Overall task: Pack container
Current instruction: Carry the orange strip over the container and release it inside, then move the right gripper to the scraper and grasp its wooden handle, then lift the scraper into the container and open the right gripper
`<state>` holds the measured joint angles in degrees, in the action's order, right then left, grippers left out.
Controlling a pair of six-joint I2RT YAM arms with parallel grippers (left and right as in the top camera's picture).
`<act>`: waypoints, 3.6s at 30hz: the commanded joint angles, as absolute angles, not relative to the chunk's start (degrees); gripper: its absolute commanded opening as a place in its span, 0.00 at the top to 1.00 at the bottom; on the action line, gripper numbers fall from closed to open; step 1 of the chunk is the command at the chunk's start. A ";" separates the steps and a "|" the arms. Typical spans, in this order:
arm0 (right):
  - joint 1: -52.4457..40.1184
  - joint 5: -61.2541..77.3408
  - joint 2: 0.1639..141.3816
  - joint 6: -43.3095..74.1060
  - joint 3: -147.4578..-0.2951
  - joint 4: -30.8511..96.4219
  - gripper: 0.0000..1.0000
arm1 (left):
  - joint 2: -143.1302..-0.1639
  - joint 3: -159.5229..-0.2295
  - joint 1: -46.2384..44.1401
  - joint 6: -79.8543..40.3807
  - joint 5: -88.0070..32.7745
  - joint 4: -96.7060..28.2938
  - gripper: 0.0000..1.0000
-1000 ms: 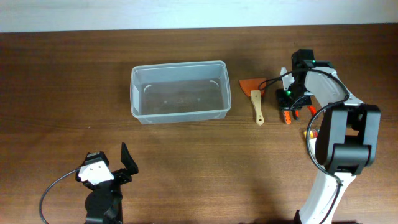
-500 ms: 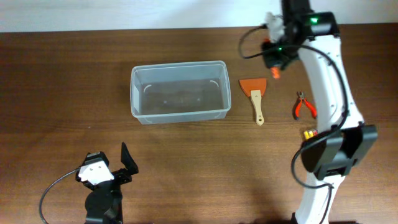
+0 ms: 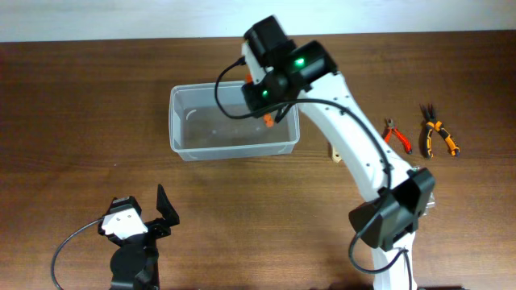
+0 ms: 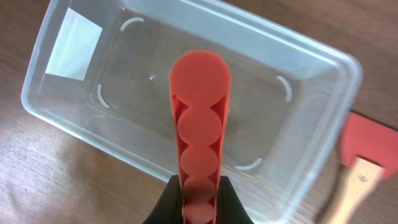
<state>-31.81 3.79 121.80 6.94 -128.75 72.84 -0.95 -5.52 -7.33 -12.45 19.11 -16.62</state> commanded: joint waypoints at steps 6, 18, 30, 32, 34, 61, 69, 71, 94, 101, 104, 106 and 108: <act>-32.99 2.39 129.47 9.54 -120.88 66.08 0.96 | -0.69 -5.32 -7.51 -11.94 19.31 -16.71 0.01; -32.97 2.37 130.76 8.84 -120.22 65.32 0.36 | -0.69 -5.32 -7.51 -11.94 19.31 -16.71 0.01; -17.82 -0.71 117.75 8.38 -142.34 86.26 0.36 | -0.69 -5.32 -7.51 -11.94 19.31 -16.71 0.01; -14.17 -1.23 116.27 7.27 -142.34 88.18 0.36 | -0.69 -5.32 -7.51 -11.94 19.33 -16.71 0.01; -10.87 -2.96 115.74 5.89 -142.34 90.76 0.36 | -0.69 -5.32 -7.51 -11.94 19.33 -16.71 0.01; -6.35 4.82 115.85 -1.08 -85.56 58.63 0.41 | -0.69 -5.32 -7.51 -11.94 19.33 -16.71 0.01; -6.35 4.75 115.87 -1.08 -83.42 53.80 0.35 | -0.69 -5.32 -7.51 -11.94 19.31 -16.71 0.01; -6.35 4.75 115.87 -1.08 -83.42 52.75 0.34 | -0.69 -5.32 -7.51 -11.94 19.31 -16.71 0.01; -6.35 4.97 121.69 -1.06 -83.02 45.12 0.50 | -0.69 -5.32 -7.51 -11.94 19.33 -16.71 0.01; -6.33 5.15 121.47 -1.04 -83.09 46.24 0.96 | -0.69 -5.32 -7.51 -11.94 19.31 -16.71 0.01; -6.31 5.32 119.42 -1.08 -83.55 46.57 0.96 | -0.69 -5.32 -7.51 -11.94 19.31 -16.71 0.01; -6.28 5.30 117.01 -1.08 -85.80 47.13 0.96 | -0.69 -5.32 -7.51 -11.94 19.31 -16.71 0.01; -6.31 5.17 115.50 -1.08 -88.27 48.27 0.96 | -0.69 -5.32 -7.51 -11.94 19.31 -16.71 0.01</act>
